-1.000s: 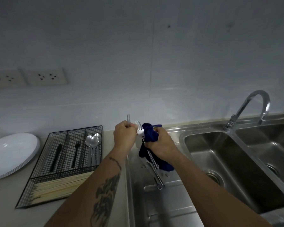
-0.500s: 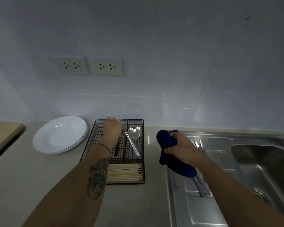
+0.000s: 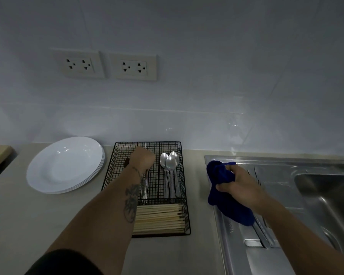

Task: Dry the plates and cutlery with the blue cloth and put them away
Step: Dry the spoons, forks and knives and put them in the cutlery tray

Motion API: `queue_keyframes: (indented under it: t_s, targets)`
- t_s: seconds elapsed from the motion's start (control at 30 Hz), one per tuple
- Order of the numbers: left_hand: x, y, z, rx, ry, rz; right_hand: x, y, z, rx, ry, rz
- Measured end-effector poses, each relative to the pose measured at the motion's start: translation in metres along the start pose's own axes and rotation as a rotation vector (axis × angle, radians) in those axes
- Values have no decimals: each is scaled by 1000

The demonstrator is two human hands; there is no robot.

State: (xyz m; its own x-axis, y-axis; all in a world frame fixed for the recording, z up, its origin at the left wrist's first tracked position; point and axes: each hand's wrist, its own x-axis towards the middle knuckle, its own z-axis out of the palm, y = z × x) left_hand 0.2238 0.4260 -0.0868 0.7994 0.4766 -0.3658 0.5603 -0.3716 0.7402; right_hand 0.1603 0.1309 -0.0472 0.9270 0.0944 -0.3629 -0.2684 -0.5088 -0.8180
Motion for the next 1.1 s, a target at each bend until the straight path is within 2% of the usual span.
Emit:
queue_keyframes:
  t_s: [0.2, 0.3, 0.37, 0.43, 0.53, 0.63, 0.73, 0.8, 0.97, 1.1]
  targets:
    - [-10, -1, 8, 224, -55, 55, 3, 5, -5, 74, 11, 17]
    - [-24, 9, 1, 316, -26, 137, -5, 6, -14, 162, 30, 5]
    - [-34, 16, 2, 319, -24, 210, -11, 13, -26, 248, 73, 6]
    - [-54, 25, 8, 218, -60, 292, -19, 23, -39, 384, 133, 17]
    - [-93, 43, 36, 100, -199, 363, -34, 37, -60, 586, 189, 53]
    - [-149, 63, 76, 83, -461, 336, -47, 52, -83, 658, 204, 74]
    - [-199, 78, 125, 196, -675, 395, -59, 67, -101, 567, 272, 79]
    - [-220, 80, 156, 178, -776, 411, -65, 78, -111, 452, 318, 83]
    - [-242, 89, 204, 10, -799, 291, -80, 106, -138, 192, 309, -41]
    - [-248, 96, 230, -1, -738, 303, -84, 125, -157, -105, 82, -244]
